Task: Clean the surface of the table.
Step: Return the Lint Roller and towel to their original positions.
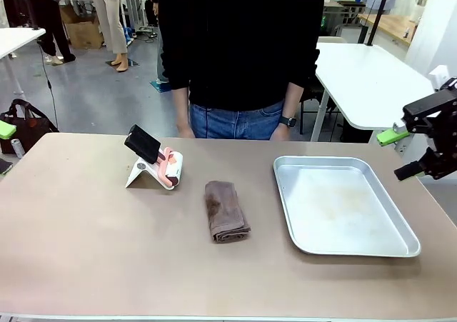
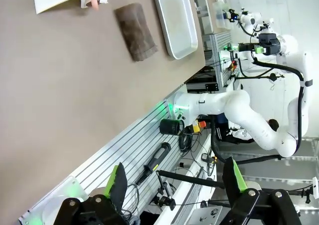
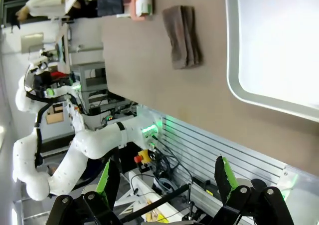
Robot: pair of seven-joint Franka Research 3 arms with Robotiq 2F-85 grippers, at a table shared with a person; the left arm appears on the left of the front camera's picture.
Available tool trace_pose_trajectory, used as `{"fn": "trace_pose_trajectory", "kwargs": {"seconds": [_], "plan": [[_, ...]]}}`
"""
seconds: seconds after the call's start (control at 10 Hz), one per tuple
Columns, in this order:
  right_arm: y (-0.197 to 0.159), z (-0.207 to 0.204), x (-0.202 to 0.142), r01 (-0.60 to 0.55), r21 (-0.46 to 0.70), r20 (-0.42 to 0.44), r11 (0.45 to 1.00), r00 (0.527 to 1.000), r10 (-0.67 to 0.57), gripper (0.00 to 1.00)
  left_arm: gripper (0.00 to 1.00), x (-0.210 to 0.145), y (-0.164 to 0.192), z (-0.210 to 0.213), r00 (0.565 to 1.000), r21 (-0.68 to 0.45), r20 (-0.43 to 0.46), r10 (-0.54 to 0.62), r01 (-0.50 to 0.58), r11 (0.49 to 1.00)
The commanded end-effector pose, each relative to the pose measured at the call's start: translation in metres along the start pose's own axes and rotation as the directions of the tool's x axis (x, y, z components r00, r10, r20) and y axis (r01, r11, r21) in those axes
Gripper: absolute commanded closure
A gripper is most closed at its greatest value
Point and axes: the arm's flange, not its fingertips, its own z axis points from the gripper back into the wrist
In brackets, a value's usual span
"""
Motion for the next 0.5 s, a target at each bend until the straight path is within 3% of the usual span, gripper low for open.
{"fn": "trace_pose_trajectory", "kwargs": {"seconds": [0.0, 0.4], "plan": [[0.0018, 0.0005, 0.0012, -0.003, 0.009, 0.012, 1.000, 1.000, 0.003, 0.00, 0.00, -0.0021, -0.0014, 0.0004, 1.000, 0.001, -0.007, -0.003, 0.003, 1.000], [0.0018, 0.0005, 0.0012, -0.003, 0.009, 0.012, 1.000, 1.000, 0.003, 0.00, 0.00, -0.0021, -0.0014, 0.0004, 1.000, 0.001, -0.007, -0.003, 0.003, 1.000]]}}
